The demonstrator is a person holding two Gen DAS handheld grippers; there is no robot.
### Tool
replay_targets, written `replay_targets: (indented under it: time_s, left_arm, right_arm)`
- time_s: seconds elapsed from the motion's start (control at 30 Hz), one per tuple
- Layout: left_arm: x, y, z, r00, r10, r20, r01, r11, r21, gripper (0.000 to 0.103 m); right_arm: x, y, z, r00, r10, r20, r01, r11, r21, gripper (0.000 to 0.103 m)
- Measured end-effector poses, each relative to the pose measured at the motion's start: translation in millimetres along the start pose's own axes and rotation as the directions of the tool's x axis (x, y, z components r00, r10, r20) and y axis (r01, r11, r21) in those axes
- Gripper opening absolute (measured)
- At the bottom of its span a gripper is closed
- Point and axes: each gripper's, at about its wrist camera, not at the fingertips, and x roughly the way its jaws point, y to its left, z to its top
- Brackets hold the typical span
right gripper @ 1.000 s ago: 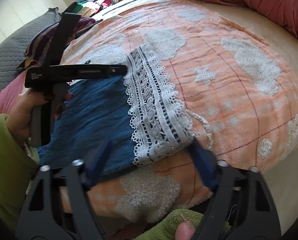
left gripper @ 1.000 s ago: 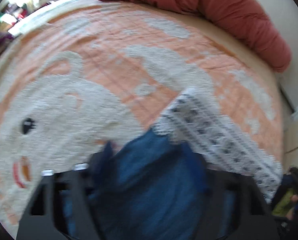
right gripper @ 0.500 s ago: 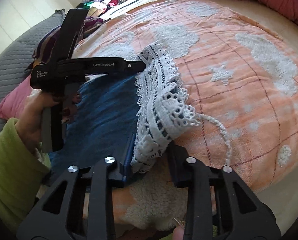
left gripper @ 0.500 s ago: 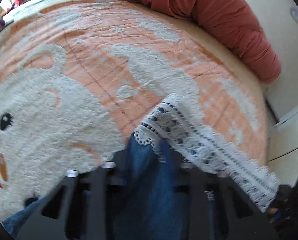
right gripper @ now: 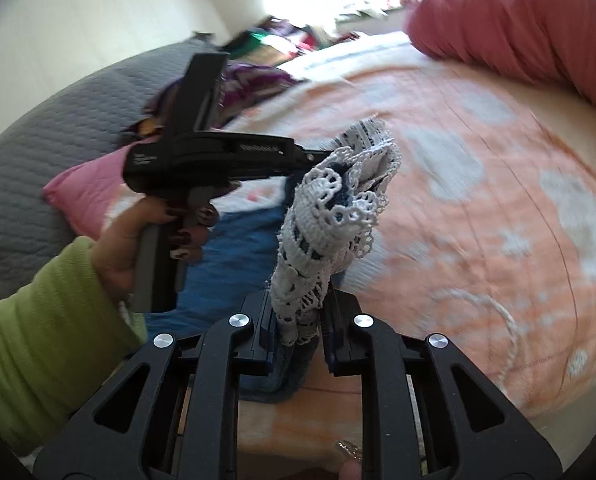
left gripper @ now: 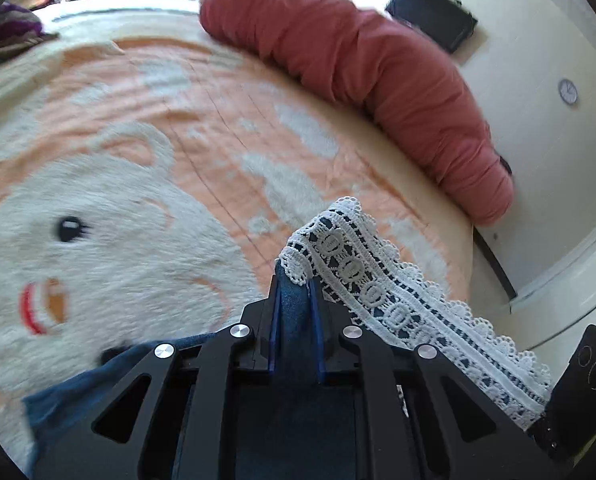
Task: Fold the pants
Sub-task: 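Grasp the lace-trimmed denim edge with the right tool while the left tool grasps beside it, then fold the lace edge over onto the denim with both tools, then open both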
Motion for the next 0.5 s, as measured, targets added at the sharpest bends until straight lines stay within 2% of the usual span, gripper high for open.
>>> replay_targets:
  time_s: [0.1, 0.23, 0.27, 0.33, 0.5]
  left_arm:
    - [-33.4, 8.5, -7.2, 0.999, 0.017, 0.045, -0.017, 1.0, -0.017, 0.012]
    - [-56.2, 34.3, -29.5, 0.996, 0.072, 0.045, -0.068, 0.995, -0.071, 0.012]
    - [-58.1, 44.6, -38.5, 0.995, 0.097, 0.036, -0.093, 0.991, -0.094, 0.013]
    - [-61.5, 62.3, -49.6, 0.994, 0.104, 0.027, -0.099, 0.984, -0.15, 0.013]
    - [-87.6, 106.7, -73.1, 0.994, 0.085, 0.063, -0.06, 0.945, -0.322, 0.014]
  right_arm:
    - [4.8, 27.7, 4.8, 0.999, 0.052, -0.004, -0.052, 0.997, -0.058, 0.011]
    - [29.9, 68.8, -0.7, 0.994, 0.092, -0.062, -0.101, 0.981, -0.163, 0.011]
    - [35.3, 75.5, -4.4, 0.993, 0.093, -0.077, -0.105, 0.978, -0.181, 0.011]
    - [56.3, 90.9, -14.6, 0.989, 0.08, -0.124, -0.108, 0.965, -0.238, 0.011]
    - [81.6, 125.7, -42.2, 0.98, 0.015, -0.196, -0.093, 0.914, -0.394, 0.011]
